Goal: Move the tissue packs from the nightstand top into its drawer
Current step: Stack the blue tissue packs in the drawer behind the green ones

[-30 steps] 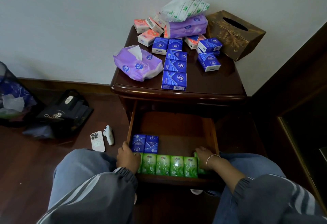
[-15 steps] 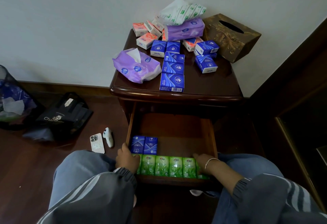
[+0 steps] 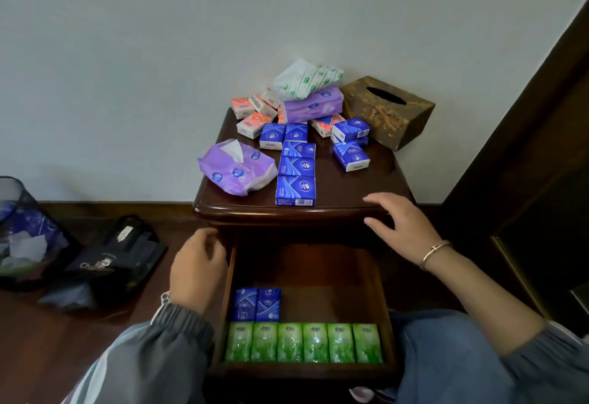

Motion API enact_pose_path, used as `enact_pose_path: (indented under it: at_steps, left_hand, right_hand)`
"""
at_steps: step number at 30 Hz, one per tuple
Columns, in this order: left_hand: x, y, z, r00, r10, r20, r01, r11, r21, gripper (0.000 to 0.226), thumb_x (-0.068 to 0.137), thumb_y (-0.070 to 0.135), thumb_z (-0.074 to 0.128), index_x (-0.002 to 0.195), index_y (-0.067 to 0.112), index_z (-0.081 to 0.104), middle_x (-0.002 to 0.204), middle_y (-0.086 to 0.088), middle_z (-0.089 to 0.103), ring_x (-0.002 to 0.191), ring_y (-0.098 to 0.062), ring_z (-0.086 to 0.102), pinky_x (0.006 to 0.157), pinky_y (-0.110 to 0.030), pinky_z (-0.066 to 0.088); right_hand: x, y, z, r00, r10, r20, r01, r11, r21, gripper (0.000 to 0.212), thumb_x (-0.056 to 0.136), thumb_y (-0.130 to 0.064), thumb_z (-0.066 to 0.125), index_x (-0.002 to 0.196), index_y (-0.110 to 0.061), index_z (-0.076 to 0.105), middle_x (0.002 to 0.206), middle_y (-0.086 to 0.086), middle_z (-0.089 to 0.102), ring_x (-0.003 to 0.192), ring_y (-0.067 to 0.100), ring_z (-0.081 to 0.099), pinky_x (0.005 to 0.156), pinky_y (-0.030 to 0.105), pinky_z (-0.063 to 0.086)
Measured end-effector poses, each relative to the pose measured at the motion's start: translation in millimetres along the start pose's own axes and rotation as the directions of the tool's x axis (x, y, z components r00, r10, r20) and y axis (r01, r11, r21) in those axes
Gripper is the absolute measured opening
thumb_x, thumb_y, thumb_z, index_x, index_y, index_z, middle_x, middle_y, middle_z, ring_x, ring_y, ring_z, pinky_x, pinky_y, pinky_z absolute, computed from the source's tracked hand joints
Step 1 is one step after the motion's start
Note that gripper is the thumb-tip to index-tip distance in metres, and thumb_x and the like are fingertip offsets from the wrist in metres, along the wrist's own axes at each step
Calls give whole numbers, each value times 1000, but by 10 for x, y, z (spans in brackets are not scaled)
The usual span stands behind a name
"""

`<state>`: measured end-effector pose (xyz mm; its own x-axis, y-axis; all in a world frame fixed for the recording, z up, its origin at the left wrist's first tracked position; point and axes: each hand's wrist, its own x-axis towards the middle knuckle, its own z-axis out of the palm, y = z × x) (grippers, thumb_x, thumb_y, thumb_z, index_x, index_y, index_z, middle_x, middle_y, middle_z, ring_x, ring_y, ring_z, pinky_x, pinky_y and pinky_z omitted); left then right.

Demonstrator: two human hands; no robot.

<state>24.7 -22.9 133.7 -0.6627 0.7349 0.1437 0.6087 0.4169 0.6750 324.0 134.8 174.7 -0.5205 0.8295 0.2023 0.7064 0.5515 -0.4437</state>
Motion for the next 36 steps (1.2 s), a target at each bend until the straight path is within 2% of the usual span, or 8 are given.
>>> enact_pose_path:
  at_steps: [4, 7, 11, 14, 22, 25, 29, 36]
  left_hand:
    - [200, 644, -35, 870, 494, -18, -493, 870, 18, 33, 86, 15, 62, 118, 8, 59, 114, -9, 62, 106, -26, 56, 93, -30, 40]
    - [331, 963, 221, 749, 642, 166, -662, 737, 134, 57, 88, 33, 60, 138, 9, 46, 141, -12, 45, 130, -29, 42, 109, -38, 34]
    - [584, 1083, 585, 706, 588, 395, -708, 598, 374, 86, 88, 63, 44, 152, 14, 13, 160, -11, 6, 148, -27, 5, 119, -42, 10]
    - [773, 1098, 726, 724, 526, 447, -688, 500, 526, 96, 83, 75, 33, 152, 13, 8, 161, -12, 1, 148, -28, -4, 117, -50, 5]
    - [753, 1079, 814, 675, 578, 458, -732, 447, 515, 105, 72, 85, 31, 145, 9, 27, 134, -11, 41, 130, -29, 35, 114, -50, 16]
    - [741, 1109, 800, 665, 615, 424, -746, 516, 421, 108, 63, 86, 43, 138, 8, 37, 124, -6, 41, 117, -25, 40, 107, -37, 29]
    - [784, 1142, 820, 673, 542, 503, -736, 558, 384, 110, 60, 81, 57, 140, 10, 31, 148, -11, 26, 139, -34, 22, 114, -41, 21]
    - [683, 1156, 875, 688, 550, 473, -726, 520, 451, 113, 58, 71, 62, 146, 13, 20, 130, -11, 42, 114, -28, 43, 99, -37, 36]
  right_hand:
    - [507, 42, 122, 996, 68, -60, -77, 981, -178, 57, 90, -41, 52, 141, -20, 37, 151, 2, 33, 143, 22, 23, 114, 45, 27]
    - [776, 101, 305, 988, 153, -30, -155, 943, -295, 67, 92, -53, 40, 148, -22, 20, 159, -3, 13, 147, 20, 5, 116, 48, 14]
    - [882, 219, 506, 975, 224, 9, -212, 936, -281, 66, 93, -55, 32, 149, -25, 13, 159, -5, 9, 147, 16, 7, 116, 47, 12]
    - [847, 247, 560, 981, 165, -101, -187, 940, -286, 62, 92, -50, 38, 147, -24, 24, 156, -2, 25, 143, 17, 23, 114, 44, 20]
    - [786, 246, 601, 948, 64, -311, -162, 941, -299, 51, 84, -39, 54, 129, -16, 49, 133, 6, 52, 125, 24, 45, 104, 41, 36]
    - [770, 259, 630, 940, 60, -335, -165, 941, -294, 49, 83, -37, 55, 126, -16, 50, 129, 8, 53, 122, 24, 47, 100, 40, 40]
    - [771, 275, 627, 938, 63, -341, -158, 952, -260, 47, 83, -39, 54, 125, -17, 49, 129, 8, 52, 123, 24, 47, 97, 39, 43]
    - [785, 304, 624, 937, 100, -335, -163, 972, -167, 46, 83, -45, 58, 117, -19, 43, 137, 8, 46, 122, 21, 50, 93, 37, 46]
